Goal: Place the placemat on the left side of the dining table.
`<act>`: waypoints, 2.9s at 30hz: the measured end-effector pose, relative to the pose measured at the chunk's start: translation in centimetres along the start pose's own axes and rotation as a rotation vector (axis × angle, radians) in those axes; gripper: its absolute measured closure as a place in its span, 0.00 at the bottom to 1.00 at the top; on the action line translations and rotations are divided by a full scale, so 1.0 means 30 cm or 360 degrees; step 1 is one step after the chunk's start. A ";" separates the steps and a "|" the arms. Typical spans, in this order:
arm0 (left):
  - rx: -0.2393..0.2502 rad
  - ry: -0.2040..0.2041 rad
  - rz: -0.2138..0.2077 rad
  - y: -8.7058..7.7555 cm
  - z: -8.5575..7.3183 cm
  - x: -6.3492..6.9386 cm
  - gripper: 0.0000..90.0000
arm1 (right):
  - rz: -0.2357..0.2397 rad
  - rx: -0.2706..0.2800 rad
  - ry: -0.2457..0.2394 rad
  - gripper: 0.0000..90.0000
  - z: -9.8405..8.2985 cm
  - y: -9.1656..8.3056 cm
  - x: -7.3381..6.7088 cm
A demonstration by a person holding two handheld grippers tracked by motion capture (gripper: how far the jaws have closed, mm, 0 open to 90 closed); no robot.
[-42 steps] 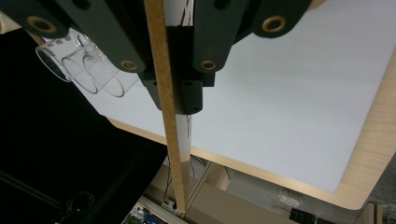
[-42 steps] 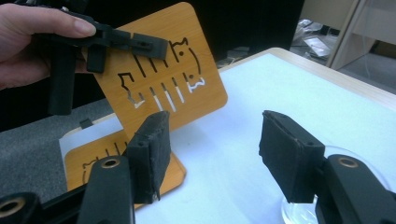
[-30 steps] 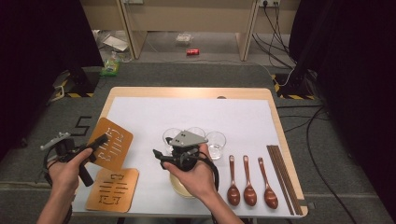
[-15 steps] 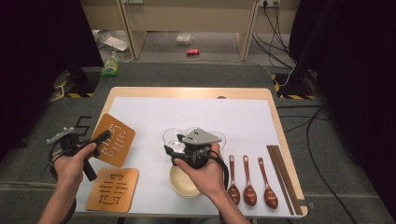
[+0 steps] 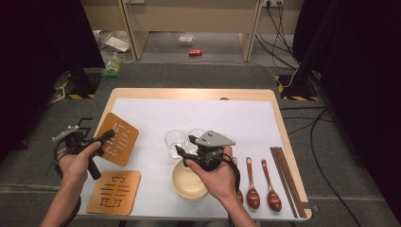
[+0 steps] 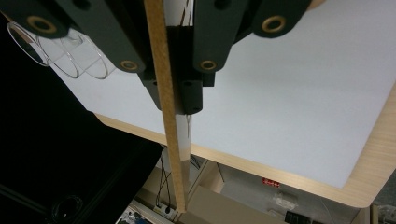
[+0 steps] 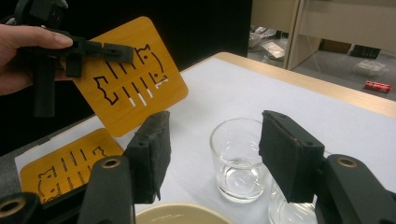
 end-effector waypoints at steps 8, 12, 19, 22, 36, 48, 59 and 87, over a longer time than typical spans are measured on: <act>0.0000 0.0006 0.0004 0.013 0.006 0.004 0.96 | -0.0042 0.0008 0.0038 0.49 -0.027 -0.033 0.044; -0.0001 0.0007 0.0006 0.021 0.008 0.007 0.96 | -0.0068 0.0020 0.0059 0.49 -0.043 -0.052 0.069; -0.0004 0.0010 0.0013 0.039 0.012 0.009 0.96 | -0.0119 0.0040 0.0085 0.49 -0.060 -0.087 0.114; -0.0010 0.0006 0.0011 0.050 0.011 0.012 0.96 | -0.0139 0.0036 0.0098 0.49 -0.076 -0.100 0.126; -0.0014 -0.0004 0.0020 0.089 0.019 0.016 0.96 | -0.0242 0.0059 0.0148 0.49 -0.153 -0.181 0.211; -0.0013 -0.0012 0.0036 0.126 0.024 0.013 0.96 | -0.0353 0.0081 0.0172 0.50 -0.184 -0.245 0.277; -0.0025 -0.0018 0.0065 0.156 0.020 -0.006 0.96 | -0.0382 0.0085 0.0184 0.50 -0.198 -0.261 0.290; -0.0049 -0.0025 0.0143 0.257 0.052 -0.039 0.96 | -0.0381 0.0080 0.0209 0.51 -0.211 -0.262 0.302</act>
Point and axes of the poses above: each handheld gripper's, and its own axes: y roughly forward along the jaws, z roughly out of its top, x roughly to its right, the point moved 7 cm from there along y, roughly forward along the jaws
